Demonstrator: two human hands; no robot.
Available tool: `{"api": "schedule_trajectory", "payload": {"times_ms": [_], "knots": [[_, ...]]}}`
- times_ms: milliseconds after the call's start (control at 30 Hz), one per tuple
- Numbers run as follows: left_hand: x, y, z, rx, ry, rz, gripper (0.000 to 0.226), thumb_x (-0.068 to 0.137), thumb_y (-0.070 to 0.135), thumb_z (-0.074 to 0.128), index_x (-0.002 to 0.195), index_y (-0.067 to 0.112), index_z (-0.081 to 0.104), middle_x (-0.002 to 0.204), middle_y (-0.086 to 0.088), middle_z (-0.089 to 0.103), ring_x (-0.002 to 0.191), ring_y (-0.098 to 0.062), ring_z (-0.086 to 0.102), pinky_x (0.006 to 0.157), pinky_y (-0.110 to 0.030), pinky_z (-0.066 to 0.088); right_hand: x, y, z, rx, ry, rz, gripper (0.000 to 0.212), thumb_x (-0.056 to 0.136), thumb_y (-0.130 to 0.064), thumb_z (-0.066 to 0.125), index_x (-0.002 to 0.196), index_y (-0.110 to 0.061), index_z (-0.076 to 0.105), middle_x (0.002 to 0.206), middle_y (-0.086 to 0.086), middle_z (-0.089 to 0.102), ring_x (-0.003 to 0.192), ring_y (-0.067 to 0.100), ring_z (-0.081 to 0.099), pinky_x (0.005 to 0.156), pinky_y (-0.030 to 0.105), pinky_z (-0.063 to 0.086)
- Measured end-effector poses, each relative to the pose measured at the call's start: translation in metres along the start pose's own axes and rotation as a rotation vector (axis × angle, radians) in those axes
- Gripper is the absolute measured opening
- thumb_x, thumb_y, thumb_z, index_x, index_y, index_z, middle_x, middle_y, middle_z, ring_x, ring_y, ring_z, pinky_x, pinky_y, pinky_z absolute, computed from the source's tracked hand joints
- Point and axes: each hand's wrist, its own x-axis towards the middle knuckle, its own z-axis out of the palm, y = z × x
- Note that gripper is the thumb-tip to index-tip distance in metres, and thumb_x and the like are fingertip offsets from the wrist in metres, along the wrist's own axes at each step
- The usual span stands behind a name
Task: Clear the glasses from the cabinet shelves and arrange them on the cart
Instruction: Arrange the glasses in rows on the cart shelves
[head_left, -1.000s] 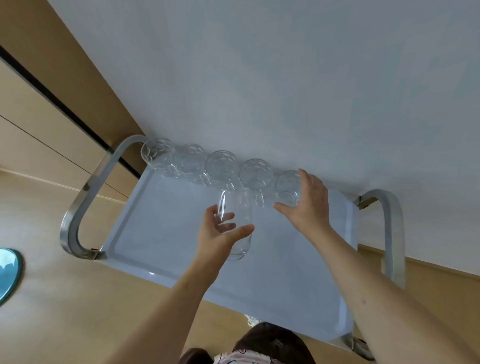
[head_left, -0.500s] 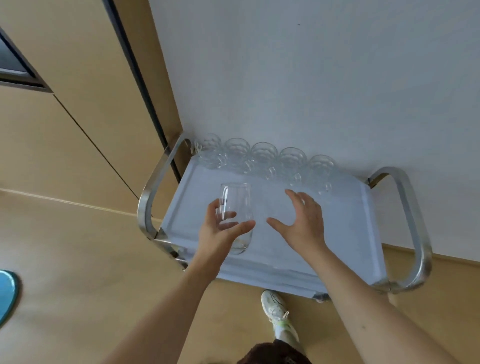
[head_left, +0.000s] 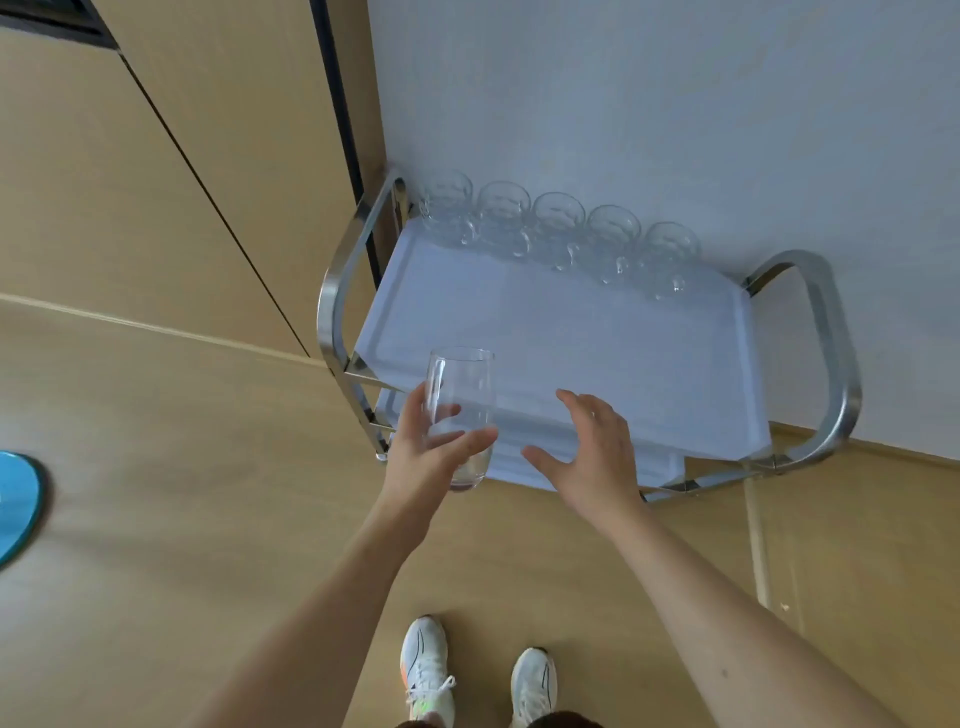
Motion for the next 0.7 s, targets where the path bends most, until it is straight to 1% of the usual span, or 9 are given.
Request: {"api": "schedule_trajectory", "payload": {"times_ms": [100, 167, 367, 533, 600, 700], "knots": [[-0.012, -0.033, 0.005, -0.007, 0.020, -0.031, 0.080, 0.062, 0.043, 0.090, 0.129, 0.056, 0.049, 0.128, 0.010, 0.059, 0.107, -0.007, 0.068, 0.064, -0.023, 0.057, -0.015, 0.022, 0.019, -0.010, -0.035, 0.019, 0.080, 0.084, -0.055, 0.073, 0.151, -0.027, 0.040, 0.155, 0.004, 0.037, 0.144, 0.025, 0.029, 0.117, 0.045, 0.030], [-0.017, -0.060, 0.012, -0.018, 0.041, -0.059, 0.078, 0.062, 0.042, 0.090, 0.127, 0.056, 0.050, 0.127, 0.010, 0.060, 0.105, -0.008, 0.069, 0.064, -0.025, 0.057, -0.023, 0.044, 0.036, -0.018, -0.050, 0.023, 0.079, 0.084, -0.053, 0.075, 0.150, -0.025, 0.042, 0.153, 0.004, 0.040, 0.142, 0.026, 0.032, 0.115, 0.045, 0.032], [-0.010, -0.142, 0.034, -0.024, 0.062, -0.093, 0.078, 0.058, 0.041, 0.092, 0.124, 0.054, 0.053, 0.127, 0.006, 0.060, 0.102, -0.010, 0.071, 0.064, -0.027, 0.057, -0.028, 0.113, 0.088, -0.044, -0.097, 0.020, 0.078, 0.083, -0.053, 0.075, 0.149, -0.026, 0.044, 0.152, 0.004, 0.040, 0.140, 0.027, 0.034, 0.113, 0.045, 0.034], [0.017, -0.203, 0.045, 0.002, 0.060, -0.061, 0.079, 0.059, 0.041, 0.092, 0.126, 0.053, 0.052, 0.127, 0.007, 0.060, 0.103, -0.007, 0.070, 0.062, -0.018, 0.055, -0.010, 0.160, 0.133, -0.015, -0.068, -0.007, 0.076, 0.084, -0.051, 0.075, 0.149, -0.023, 0.046, 0.151, 0.007, 0.043, 0.140, 0.030, 0.035, 0.113, 0.046, 0.034], [0.031, -0.225, 0.047, 0.011, 0.051, -0.044, 0.079, 0.058, 0.041, 0.092, 0.125, 0.052, 0.052, 0.128, 0.006, 0.059, 0.103, -0.007, 0.070, 0.061, -0.017, 0.055, 0.001, 0.176, 0.152, -0.012, -0.047, -0.013, 0.076, 0.084, -0.051, 0.076, 0.148, -0.023, 0.046, 0.150, 0.006, 0.044, 0.139, 0.030, 0.036, 0.113, 0.046, 0.035], [0.053, -0.256, 0.047, 0.027, 0.046, -0.004, 0.079, 0.062, 0.038, 0.091, 0.128, 0.048, 0.050, 0.130, 0.005, 0.058, 0.102, -0.009, 0.071, 0.061, -0.016, 0.054, 0.018, 0.195, 0.178, 0.019, -0.009, -0.033, 0.074, 0.084, -0.051, 0.075, 0.147, -0.024, 0.047, 0.148, 0.005, 0.045, 0.138, 0.029, 0.036, 0.111, 0.047, 0.037]]}}
